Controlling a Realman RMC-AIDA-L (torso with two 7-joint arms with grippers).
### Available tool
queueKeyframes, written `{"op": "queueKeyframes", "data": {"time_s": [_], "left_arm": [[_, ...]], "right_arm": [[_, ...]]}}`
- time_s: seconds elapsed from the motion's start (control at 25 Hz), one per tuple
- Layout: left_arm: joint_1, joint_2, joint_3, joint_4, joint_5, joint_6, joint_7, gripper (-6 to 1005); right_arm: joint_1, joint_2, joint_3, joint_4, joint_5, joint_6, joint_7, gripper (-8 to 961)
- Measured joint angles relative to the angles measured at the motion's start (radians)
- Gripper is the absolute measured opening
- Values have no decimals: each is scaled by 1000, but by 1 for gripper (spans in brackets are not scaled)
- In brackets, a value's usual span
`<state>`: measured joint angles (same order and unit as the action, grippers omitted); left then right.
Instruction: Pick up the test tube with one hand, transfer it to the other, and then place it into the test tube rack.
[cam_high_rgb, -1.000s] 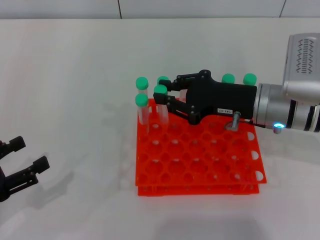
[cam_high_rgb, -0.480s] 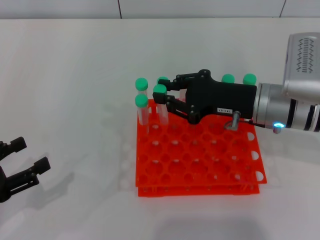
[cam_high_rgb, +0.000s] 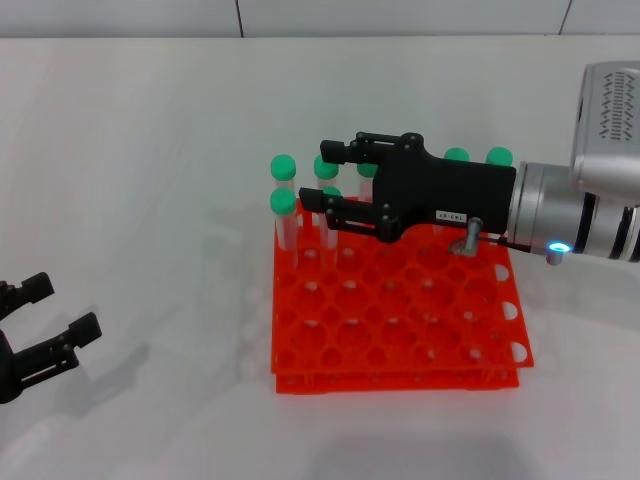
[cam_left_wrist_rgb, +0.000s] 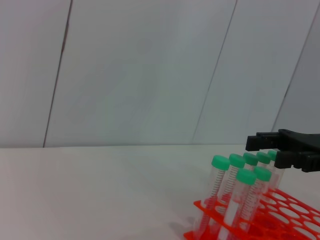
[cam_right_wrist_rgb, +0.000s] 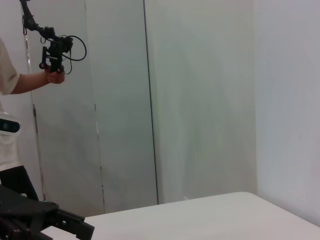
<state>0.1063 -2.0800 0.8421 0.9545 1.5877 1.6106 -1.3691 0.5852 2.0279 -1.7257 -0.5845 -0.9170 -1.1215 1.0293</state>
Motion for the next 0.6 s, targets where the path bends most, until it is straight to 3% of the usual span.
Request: {"op": "queueKeyframes", "data": {"time_s": [0.24, 0.52, 0.6], "left_arm": [[-3, 0, -1, 1, -1, 0, 1, 895], [-20, 1, -41, -1, -5, 24, 15, 895], [-37, 1, -55, -14, -3, 39, 29, 895]], "right_arm": [[-14, -2, 4, -17, 1, -18, 1, 592], [-70, -25, 85, -62, -9, -136, 16, 594], [-93, -47, 126, -63, -19, -189, 21, 595]]}}
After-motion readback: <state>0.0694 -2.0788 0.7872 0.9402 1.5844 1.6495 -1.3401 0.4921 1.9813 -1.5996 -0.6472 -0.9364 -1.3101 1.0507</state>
